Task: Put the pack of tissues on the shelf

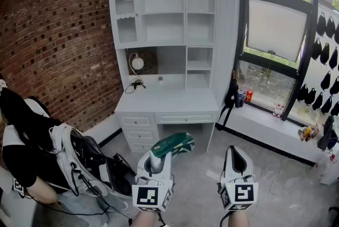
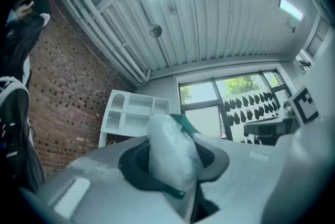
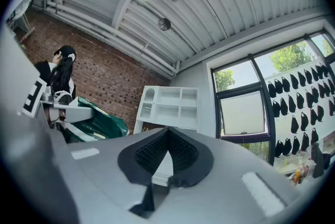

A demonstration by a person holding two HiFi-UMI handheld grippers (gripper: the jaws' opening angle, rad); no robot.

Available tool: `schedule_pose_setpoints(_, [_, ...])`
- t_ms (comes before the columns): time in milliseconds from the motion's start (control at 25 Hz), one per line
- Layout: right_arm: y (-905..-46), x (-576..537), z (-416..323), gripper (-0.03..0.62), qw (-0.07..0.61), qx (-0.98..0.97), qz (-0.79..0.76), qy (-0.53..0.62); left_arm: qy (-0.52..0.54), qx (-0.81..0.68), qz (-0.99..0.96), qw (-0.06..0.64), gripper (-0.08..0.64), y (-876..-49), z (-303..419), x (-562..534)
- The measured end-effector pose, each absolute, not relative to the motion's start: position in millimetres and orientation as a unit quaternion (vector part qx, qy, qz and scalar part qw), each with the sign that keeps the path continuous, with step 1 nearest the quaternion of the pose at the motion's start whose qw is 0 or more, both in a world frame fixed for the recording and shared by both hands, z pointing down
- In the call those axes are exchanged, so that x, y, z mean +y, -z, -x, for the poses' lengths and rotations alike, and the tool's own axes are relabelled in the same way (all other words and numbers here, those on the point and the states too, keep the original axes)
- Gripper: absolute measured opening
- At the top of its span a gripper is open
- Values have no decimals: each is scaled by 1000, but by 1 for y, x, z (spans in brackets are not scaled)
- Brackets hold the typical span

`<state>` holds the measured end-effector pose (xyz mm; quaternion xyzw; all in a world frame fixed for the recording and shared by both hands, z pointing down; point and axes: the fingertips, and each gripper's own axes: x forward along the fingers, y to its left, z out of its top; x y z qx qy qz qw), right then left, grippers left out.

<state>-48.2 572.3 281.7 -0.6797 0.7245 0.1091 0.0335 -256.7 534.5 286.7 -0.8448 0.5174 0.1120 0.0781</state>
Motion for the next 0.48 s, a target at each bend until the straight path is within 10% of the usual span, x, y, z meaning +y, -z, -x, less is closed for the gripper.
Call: schedule_pose_setpoints(480, [-286,565,38,-3,35,723,681,-110,-109,513,848,83,114,-290,244,525])
